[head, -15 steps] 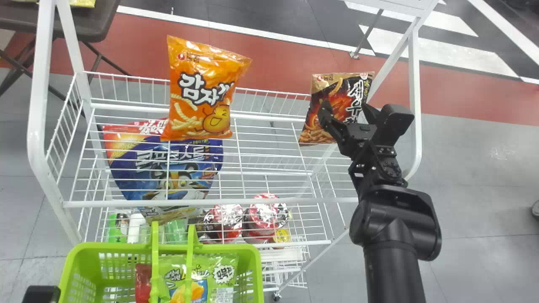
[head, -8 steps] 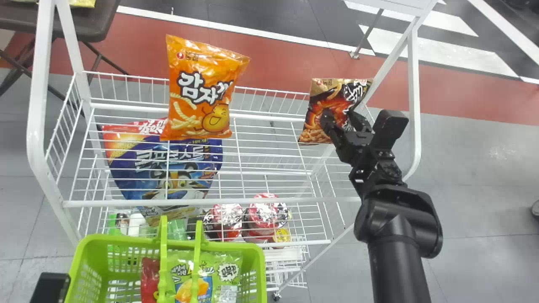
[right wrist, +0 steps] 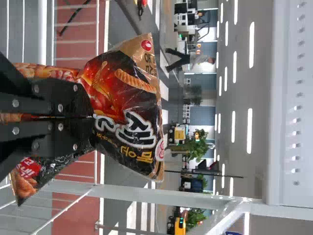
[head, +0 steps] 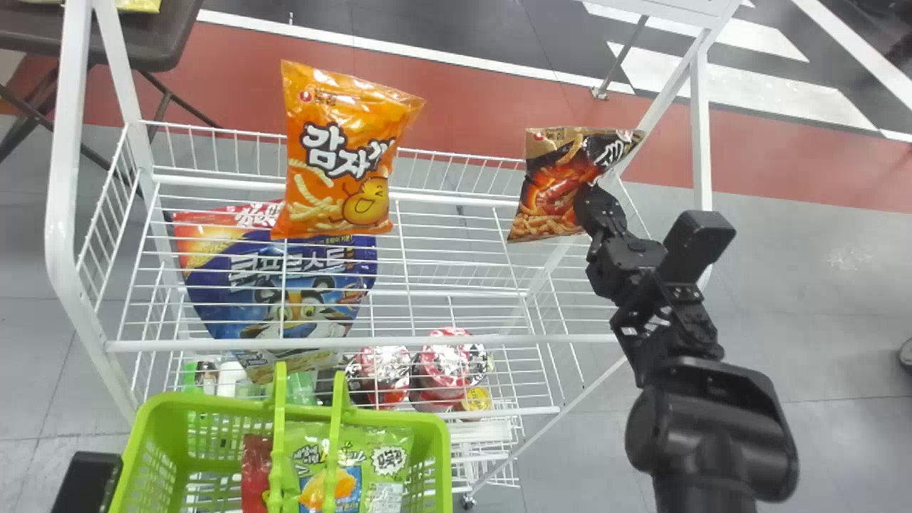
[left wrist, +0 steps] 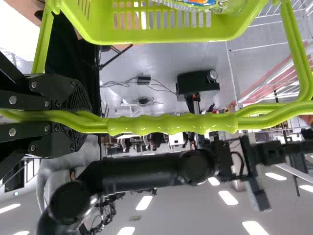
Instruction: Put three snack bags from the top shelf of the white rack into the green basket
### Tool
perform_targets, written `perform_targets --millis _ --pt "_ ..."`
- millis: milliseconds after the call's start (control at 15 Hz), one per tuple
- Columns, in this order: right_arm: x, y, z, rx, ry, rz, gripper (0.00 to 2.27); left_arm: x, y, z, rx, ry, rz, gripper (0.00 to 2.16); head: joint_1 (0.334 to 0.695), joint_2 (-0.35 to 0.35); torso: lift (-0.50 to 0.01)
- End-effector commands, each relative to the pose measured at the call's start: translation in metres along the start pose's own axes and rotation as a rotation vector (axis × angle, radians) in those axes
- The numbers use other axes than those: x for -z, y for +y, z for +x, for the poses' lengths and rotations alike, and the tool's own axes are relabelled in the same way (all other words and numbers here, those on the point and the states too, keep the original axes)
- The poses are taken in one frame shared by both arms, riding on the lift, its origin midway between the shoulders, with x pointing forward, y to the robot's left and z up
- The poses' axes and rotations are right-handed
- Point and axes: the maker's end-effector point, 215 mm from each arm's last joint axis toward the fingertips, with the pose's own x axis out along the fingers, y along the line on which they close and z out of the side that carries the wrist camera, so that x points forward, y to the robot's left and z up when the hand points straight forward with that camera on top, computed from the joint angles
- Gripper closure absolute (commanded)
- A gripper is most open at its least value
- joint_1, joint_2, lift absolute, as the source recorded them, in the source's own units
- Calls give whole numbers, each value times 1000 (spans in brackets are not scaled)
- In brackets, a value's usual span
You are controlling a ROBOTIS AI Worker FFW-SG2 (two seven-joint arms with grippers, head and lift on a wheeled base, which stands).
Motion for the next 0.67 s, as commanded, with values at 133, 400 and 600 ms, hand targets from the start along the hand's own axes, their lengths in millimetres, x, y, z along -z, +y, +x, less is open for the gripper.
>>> perform_targets --millis 133,400,600 --pt "-20 48 -72 -113 121 112 2159 -3 -3 2 6 4 3 2121 695 -350 0" --pt "54 120 -145 -313 480 398 2159 2 -1 4 6 1 -10 2121 695 -350 0" --pt "86 164 -212 -426 645 586 2159 2 -2 9 1 7 -2 2121 695 -350 0"
